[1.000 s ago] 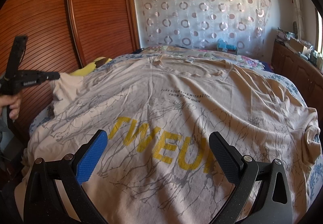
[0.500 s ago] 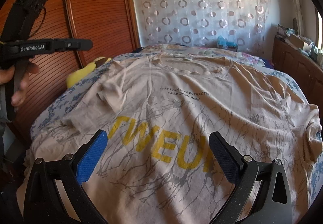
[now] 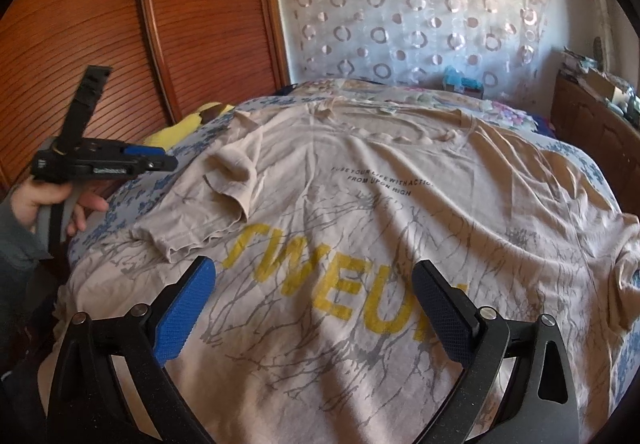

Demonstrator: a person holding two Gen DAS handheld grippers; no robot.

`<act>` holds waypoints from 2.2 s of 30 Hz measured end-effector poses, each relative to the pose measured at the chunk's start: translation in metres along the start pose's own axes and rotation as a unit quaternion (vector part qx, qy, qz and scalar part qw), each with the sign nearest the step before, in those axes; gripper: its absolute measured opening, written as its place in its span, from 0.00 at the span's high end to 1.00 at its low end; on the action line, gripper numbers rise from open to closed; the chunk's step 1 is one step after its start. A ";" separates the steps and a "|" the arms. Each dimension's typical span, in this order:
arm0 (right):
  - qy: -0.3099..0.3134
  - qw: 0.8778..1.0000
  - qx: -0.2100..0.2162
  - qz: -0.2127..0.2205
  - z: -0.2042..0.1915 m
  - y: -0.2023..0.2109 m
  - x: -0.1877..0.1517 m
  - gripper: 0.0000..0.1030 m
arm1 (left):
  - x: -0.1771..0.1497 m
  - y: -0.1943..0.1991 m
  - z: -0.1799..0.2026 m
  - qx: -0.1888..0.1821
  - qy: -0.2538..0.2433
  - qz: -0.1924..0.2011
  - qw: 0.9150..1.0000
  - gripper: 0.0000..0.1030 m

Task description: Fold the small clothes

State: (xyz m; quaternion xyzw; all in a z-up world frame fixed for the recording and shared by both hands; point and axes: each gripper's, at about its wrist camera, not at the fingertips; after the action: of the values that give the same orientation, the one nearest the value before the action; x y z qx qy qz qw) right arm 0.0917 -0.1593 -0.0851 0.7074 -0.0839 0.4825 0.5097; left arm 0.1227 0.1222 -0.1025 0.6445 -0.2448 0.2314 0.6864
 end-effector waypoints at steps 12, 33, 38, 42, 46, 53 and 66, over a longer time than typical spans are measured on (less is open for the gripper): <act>0.066 0.995 0.076 -0.006 -0.020 -0.022 0.048 0.43 | -0.005 -0.008 -0.009 -0.011 0.020 0.009 1.000 0.51; 0.158 0.974 0.125 -0.100 -0.067 -0.141 0.077 0.68 | -0.005 -0.007 -0.008 -0.010 0.020 0.008 1.000 0.47; 0.181 0.974 0.097 -0.094 -0.070 -0.142 0.075 0.93 | -0.005 -0.007 -0.008 -0.010 0.021 0.008 1.000 0.47; 0.158 0.980 0.092 -0.081 -0.059 -0.137 0.078 0.97 | -0.005 -0.007 -0.008 -0.010 0.021 0.008 1.000 0.47; 0.093 0.991 0.080 -0.048 -0.030 -0.120 0.085 0.97 | -0.005 -0.007 -0.008 -0.010 0.021 0.007 1.000 0.47; 0.023 0.999 -0.006 -0.036 0.020 -0.104 0.092 0.87 | -0.005 -0.006 -0.009 -0.010 0.021 0.008 1.000 0.46; -0.006 1.000 -0.011 -0.013 0.084 -0.029 0.062 0.42 | -0.002 0.032 -0.002 -0.033 0.045 0.064 0.996 0.46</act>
State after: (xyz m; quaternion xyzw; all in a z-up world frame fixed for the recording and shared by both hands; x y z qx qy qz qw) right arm 0.1918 -0.1897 -0.0572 0.7058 -0.0830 0.4704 0.5231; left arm 0.1009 0.1259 -0.0792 0.5935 -0.2622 0.2958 0.7011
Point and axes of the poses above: each gripper's, at about its wrist camera, not at the fingertips, and y roughly against the way its jaws point, z to its right, x to its top, and after that the axes turned 5 degrees about y, right-handed
